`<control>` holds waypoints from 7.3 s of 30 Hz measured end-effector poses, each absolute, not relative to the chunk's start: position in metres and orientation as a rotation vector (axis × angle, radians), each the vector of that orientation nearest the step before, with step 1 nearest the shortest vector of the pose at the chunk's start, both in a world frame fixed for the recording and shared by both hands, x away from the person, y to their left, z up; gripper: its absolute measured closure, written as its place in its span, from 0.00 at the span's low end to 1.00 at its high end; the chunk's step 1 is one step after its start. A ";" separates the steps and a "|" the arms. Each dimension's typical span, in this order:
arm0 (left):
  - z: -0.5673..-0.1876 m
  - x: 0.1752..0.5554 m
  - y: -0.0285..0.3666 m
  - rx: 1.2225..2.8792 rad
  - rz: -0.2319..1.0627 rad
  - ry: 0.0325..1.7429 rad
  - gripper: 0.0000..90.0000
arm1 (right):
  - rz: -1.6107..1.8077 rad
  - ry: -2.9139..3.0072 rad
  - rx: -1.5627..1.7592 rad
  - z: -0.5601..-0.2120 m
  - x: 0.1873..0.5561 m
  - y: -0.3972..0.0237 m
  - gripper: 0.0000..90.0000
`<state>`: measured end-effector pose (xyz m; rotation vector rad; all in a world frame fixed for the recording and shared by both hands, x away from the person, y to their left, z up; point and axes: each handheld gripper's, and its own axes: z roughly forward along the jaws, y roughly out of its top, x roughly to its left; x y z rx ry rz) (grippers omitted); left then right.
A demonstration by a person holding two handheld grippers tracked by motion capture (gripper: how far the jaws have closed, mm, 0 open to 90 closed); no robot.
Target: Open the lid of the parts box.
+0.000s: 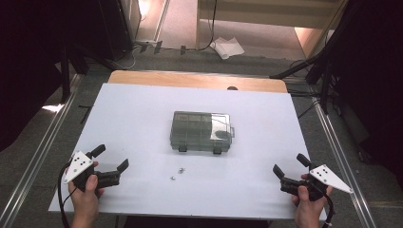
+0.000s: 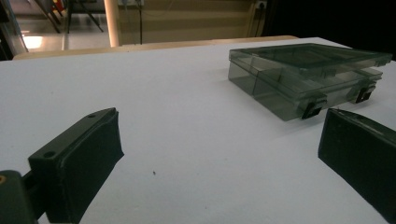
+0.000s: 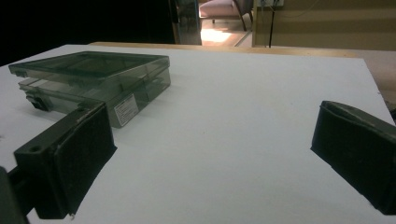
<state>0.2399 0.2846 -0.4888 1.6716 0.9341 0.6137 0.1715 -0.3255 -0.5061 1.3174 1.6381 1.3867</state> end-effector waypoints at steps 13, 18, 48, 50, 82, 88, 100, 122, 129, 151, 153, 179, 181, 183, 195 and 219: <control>-0.490 0.242 0.282 1.677 0.597 0.935 0.00 | 1.366 1.682 1.310 -0.499 0.179 -0.307 0.00; -0.488 0.244 0.278 1.675 0.590 0.934 0.00 | 1.360 1.703 1.303 -0.495 0.185 -0.298 0.00; -0.475 0.265 0.210 1.772 0.478 0.809 0.00 | 1.420 1.867 1.188 -0.479 0.231 -0.237 0.03; -0.475 0.267 0.204 1.780 0.469 0.802 0.00 | 1.428 1.880 1.189 -0.479 0.233 -0.233 0.05; -0.478 0.287 0.158 1.810 0.331 0.798 0.15 | 1.310 2.067 1.326 -0.500 0.253 -0.208 0.99; -0.480 0.287 0.153 1.834 0.335 0.830 0.30 | 1.235 2.131 1.357 -0.507 0.258 -0.205 1.00; -0.485 0.290 0.157 1.886 0.318 0.872 0.88 | 1.228 2.134 1.352 -0.502 0.263 -0.202 1.00; -0.484 0.305 0.154 1.929 0.314 0.920 0.99 | 1.265 2.107 1.337 -0.489 0.267 -0.204 1.00; -0.479 0.310 0.153 1.905 0.337 0.932 0.99 | 1.264 2.103 1.337 -0.486 0.270 -0.205 1.00; -0.464 0.320 0.150 1.861 0.382 0.908 0.93 | 1.288 2.073 1.300 -0.469 0.281 -0.208 1.00; -0.463 0.321 0.151 1.862 0.385 0.907 0.92 | 1.298 2.064 1.307 -0.466 0.282 -0.209 1.00; -0.456 0.339 0.145 1.790 0.564 0.804 0.73 | 1.319 1.972 1.291 -0.456 0.306 -0.207 0.82; -0.453 0.341 0.143 1.790 0.568 0.794 0.77 | 1.328 1.964 1.287 -0.455 0.308 -0.207 0.82; -0.450 0.343 0.142 1.797 0.574 0.782 0.77 | 1.329 1.953 1.278 -0.453 0.310 -0.207 0.82; -0.443 0.357 0.137 1.788 0.572 0.800 0.81 | 1.325 1.909 1.262 -0.443 0.323 -0.206 0.85; -0.433 0.383 0.131 1.750 0.574 0.895 0.88 | 1.348 1.845 1.302 -0.437 0.347 -0.207 0.90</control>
